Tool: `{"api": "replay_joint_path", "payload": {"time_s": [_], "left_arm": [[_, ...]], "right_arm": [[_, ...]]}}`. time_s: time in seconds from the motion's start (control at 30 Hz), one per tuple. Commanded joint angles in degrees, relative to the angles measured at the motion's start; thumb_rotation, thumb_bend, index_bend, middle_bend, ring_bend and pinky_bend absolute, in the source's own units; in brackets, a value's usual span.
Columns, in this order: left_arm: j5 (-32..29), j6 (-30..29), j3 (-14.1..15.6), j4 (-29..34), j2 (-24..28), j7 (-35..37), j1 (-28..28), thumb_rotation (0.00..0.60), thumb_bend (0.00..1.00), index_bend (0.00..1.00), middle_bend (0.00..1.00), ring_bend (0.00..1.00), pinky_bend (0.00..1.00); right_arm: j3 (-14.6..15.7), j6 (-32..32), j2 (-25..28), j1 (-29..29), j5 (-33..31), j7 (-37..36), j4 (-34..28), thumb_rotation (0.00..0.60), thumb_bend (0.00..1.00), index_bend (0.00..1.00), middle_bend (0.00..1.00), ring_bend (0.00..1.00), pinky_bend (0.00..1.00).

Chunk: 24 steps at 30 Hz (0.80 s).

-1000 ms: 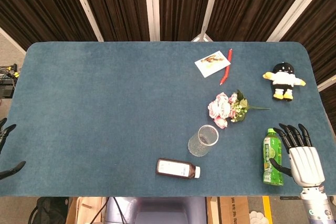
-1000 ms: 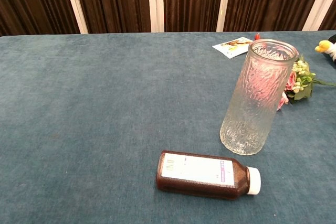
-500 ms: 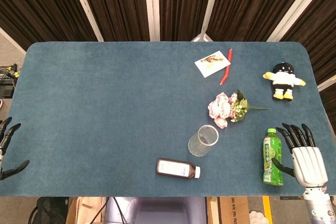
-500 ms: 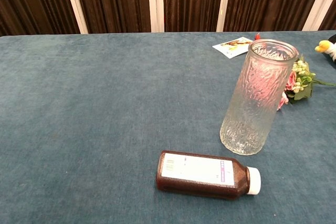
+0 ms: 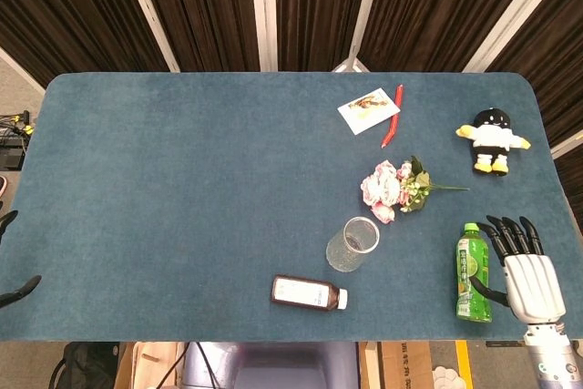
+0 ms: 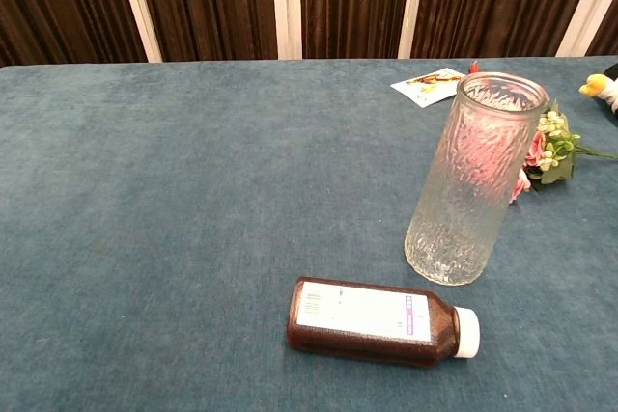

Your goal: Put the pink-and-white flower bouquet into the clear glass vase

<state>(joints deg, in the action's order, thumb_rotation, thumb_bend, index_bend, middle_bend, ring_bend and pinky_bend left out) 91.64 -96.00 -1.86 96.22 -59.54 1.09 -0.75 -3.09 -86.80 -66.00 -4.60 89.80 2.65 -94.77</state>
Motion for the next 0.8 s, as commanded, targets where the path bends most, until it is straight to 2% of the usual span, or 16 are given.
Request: {"api": "replay_joint_path", "payload": {"time_s": [0.03,0.2,0.43,0.63,0.8], "left_arm": [[0.2,-0.1,0.1,0.1,0.1,0.1,-0.1,0.6,0.17,0.11,0.0,0.0,0.11],[0.5,0.0,-0.1,0.0,-0.2,-0.3,0.2,0.6,0.17,0.11,0.0,0.0,0.11],[0.5,-0.1,-0.5,-0.5,-1.5,-2.3,0.3,0.6,0.17,0.11,0.0,0.0,0.11],[-0.8,0.4,-0.7,0.6,-1.6,-4.2,0.2,0.6,0.17,0.11,0.0,0.0,0.11],[-1.5,0.4,-1.0,0.9,-1.8,-5.2,0.1,0.6,0.17,0.11,0.0,0.0,0.11]], "right_arm": [[-0.6,1.7,0.3,-1.2,-0.5,-1.8,-0.1,0.6,0.17,0.2,0.15,0.11,0.0],[-3.4,11.3,4.3,-7.0,-4.3,-3.9,-1.2,0.6,0.14,0.2,0.13,0.11,0.0],[-7.0,25.5,7.9,-16.1,-10.6,-1.5,-3.9,0.6,0.14,0.19,0.09,0.09,0.0],[-9.9,35.9,6.0,-23.7,-20.2,1.7,-1.7,0.6,0.14,0.19,0.06,0.08,0.0],[-11.2,39.2,2.3,-28.2,-26.1,5.3,2.1,0.6,0.14,0.17,0.06,0.08,0.0]]}}
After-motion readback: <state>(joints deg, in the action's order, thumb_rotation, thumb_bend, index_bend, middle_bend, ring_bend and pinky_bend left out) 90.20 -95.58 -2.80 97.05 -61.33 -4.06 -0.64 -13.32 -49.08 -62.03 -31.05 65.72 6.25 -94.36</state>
